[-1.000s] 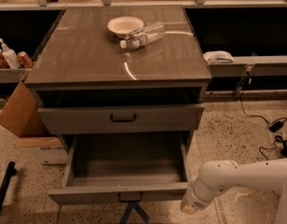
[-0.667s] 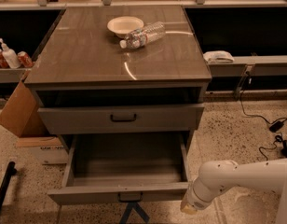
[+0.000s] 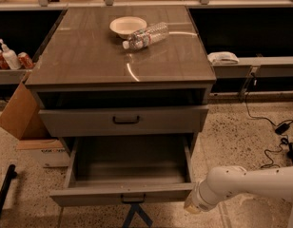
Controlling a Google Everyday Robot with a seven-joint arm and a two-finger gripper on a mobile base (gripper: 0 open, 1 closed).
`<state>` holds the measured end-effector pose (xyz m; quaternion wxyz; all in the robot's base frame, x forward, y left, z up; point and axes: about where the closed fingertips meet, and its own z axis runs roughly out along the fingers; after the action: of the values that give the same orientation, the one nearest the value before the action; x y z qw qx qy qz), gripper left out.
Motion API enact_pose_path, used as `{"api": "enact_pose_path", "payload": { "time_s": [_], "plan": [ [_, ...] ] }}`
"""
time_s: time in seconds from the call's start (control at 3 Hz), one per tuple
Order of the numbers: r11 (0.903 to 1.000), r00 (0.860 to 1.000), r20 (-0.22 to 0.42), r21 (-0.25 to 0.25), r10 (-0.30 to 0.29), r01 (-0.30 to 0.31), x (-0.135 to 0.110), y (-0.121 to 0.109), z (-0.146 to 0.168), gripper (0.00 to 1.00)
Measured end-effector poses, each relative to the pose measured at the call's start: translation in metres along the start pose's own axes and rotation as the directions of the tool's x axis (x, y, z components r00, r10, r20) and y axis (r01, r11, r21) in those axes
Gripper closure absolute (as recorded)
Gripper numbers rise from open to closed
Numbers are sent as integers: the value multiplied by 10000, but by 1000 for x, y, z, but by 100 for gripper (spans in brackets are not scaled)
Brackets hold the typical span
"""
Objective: Close middle drawer
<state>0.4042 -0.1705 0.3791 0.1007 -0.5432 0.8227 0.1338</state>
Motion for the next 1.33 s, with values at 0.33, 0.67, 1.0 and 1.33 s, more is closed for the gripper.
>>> {"api": "enact_pose_path", "payload": {
  "time_s": [0.33,0.67,1.0,1.33],
  "plan": [
    [9955,9967,803,933,102,-177,-11,-26,1,100],
    [9888,9893,1455,1471,50,-266,-22,-46,0,100],
    [9848,9766,2141,1726,-193,-184,-42,-69,2,100],
    [9836,9673,2493,1806,-471,13,-58,-85,1,100]
  ]
}}
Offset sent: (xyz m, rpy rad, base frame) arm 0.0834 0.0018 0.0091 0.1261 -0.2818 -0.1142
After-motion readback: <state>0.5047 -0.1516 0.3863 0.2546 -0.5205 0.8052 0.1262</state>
